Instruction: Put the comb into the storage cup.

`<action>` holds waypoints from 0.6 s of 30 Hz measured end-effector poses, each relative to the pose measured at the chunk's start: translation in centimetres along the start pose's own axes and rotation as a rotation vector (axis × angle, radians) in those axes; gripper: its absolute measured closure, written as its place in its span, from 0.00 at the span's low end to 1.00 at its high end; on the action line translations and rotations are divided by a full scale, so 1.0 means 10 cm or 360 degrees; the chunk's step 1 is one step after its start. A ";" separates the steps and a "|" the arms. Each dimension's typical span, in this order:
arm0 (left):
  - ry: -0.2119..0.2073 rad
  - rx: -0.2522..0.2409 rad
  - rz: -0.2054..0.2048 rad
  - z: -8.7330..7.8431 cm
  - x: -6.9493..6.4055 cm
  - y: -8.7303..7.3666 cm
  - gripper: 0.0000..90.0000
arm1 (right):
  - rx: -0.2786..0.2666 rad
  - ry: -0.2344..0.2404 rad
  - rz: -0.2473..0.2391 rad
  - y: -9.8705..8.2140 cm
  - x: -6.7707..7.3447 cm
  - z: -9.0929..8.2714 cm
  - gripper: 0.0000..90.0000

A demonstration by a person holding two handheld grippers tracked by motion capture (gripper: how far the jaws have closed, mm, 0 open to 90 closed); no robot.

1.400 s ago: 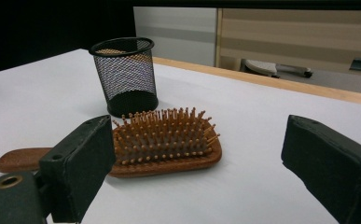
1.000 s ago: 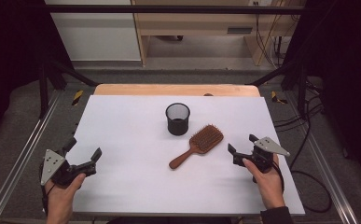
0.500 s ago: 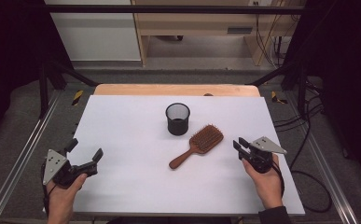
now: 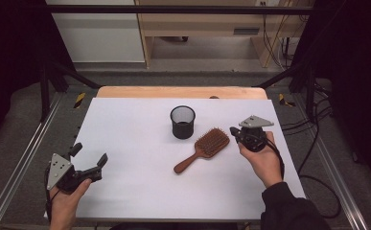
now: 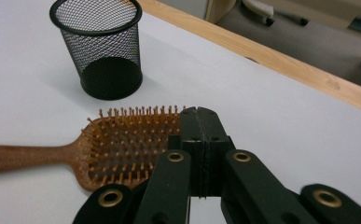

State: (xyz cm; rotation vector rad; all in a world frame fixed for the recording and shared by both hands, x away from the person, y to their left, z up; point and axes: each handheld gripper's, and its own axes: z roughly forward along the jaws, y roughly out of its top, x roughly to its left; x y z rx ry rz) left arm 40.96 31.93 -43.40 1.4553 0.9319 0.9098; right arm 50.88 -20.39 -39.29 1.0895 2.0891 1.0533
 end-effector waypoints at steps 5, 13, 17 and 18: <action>0.0025 -0.0002 -0.0009 -0.01 0.03 0.01 0.05 | 0.0055 0.0005 0.0027 0.13 -0.11 0.12 1.00; 0.0066 -0.0021 -0.0058 -0.04 0.10 0.01 0.05 | 0.0058 0.0003 0.0093 0.23 -0.27 0.23 1.00; 0.0061 -0.0023 -0.0059 -0.04 0.11 0.01 0.05 | 0.0085 -0.0019 0.0106 0.20 -0.32 0.31 1.00; 0.0062 -0.0023 -0.0060 -0.04 0.11 0.01 0.05 | 0.0100 -0.0030 0.0110 0.19 -0.32 0.33 1.00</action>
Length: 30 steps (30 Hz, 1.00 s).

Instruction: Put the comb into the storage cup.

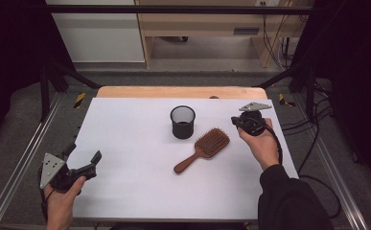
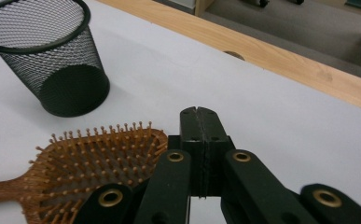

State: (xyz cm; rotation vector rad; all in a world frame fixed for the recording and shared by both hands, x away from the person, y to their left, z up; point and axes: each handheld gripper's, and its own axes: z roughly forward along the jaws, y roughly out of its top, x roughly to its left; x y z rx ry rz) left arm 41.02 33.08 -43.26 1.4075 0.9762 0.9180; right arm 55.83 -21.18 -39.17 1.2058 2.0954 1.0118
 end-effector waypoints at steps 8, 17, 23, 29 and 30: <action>-0.0003 -0.0001 -0.0008 -0.01 0.01 0.00 0.06 | 0.0087 -0.0030 0.0002 -0.07 -0.05 0.20 1.00; -0.0006 0.0006 -0.0004 0.01 0.00 -0.01 0.06 | 0.0159 0.0000 -0.0007 -0.16 -0.01 0.46 1.00; -0.0013 0.0014 0.0010 0.00 -0.01 -0.01 0.06 | 0.0219 -0.0015 -0.0005 -0.24 -0.01 0.63 1.00; 0.0006 0.0037 -0.0009 0.00 0.00 -0.02 0.06 | 0.0257 0.0016 0.0013 -0.31 -0.01 0.75 1.00; 0.0005 0.0038 -0.0009 0.00 0.00 -0.02 0.06 | 0.0264 0.0023 0.0019 -0.31 0.00 0.76 1.00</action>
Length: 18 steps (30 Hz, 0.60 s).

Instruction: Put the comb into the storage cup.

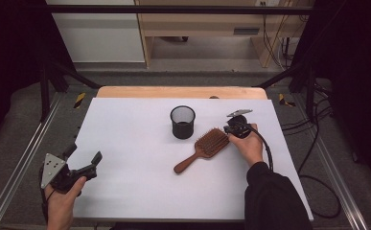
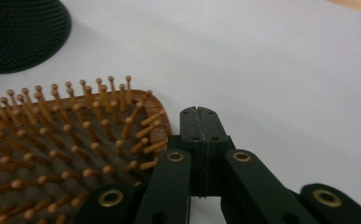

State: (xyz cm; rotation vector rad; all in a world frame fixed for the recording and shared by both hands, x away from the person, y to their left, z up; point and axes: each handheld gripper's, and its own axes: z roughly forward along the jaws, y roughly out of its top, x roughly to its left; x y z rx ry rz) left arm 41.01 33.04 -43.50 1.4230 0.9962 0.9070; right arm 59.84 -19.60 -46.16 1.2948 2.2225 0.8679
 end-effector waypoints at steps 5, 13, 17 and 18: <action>0.0005 0.0010 -0.0028 0.01 0.02 -0.01 0.06 | -0.0010 0.0027 -0.0004 0.01 0.06 -0.02 1.00; 0.0002 0.0030 -0.0026 0.03 0.02 -0.02 0.07 | -0.0003 0.0117 -0.0029 -0.06 0.22 -0.06 1.00; 0.0006 0.0040 -0.0021 0.02 0.02 -0.02 0.07 | -0.0023 0.0154 -0.0039 -0.09 0.33 -0.08 1.00; 0.0004 0.0043 -0.0024 0.03 0.02 -0.02 0.07 | -0.0029 0.0159 -0.0042 -0.10 0.36 -0.08 1.00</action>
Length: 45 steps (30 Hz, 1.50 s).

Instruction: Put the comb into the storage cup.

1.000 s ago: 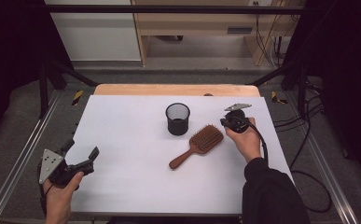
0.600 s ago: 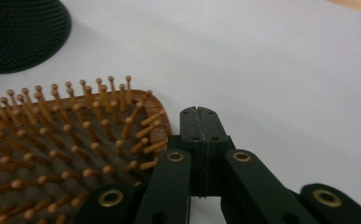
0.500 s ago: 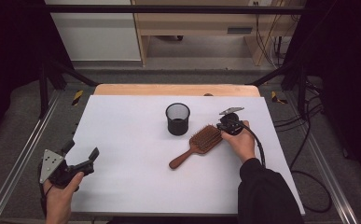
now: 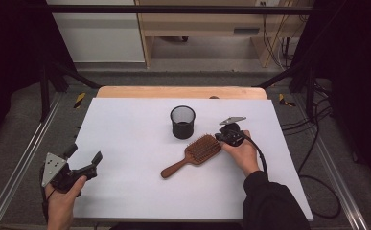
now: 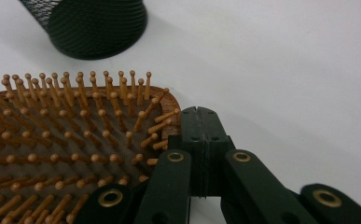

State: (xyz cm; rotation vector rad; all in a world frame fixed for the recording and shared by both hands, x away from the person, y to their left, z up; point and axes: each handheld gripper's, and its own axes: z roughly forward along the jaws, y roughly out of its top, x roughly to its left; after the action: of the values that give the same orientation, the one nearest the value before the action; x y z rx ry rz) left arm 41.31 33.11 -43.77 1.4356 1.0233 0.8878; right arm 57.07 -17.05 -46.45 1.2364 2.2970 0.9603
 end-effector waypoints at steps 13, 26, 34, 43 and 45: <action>-0.0022 0.0028 0.0033 0.02 -0.04 -0.01 0.07 | 0.0028 0.0079 -0.0083 0.06 0.46 0.04 1.00; -0.0020 0.0027 0.0052 0.01 -0.06 0.00 0.07 | 0.0048 0.0166 -0.0135 0.03 0.84 0.01 1.00; -0.0023 0.0028 0.0061 0.02 -0.07 0.00 0.07 | 0.0025 0.0221 -0.0170 0.04 1.06 0.04 1.00; -0.0023 0.0023 0.0061 0.01 -0.07 0.01 0.08 | 0.0011 0.0267 -0.0195 0.05 1.19 0.06 1.00; -0.0025 0.0025 0.0062 0.01 -0.07 0.01 0.07 | 0.0014 0.0274 -0.0193 0.05 1.21 0.06 1.00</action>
State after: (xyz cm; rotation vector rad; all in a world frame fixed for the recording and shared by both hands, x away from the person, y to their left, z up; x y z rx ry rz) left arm 41.19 32.38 -43.72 1.4776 0.9955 0.8973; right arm 51.01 -6.54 -46.46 1.0398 2.4779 1.0506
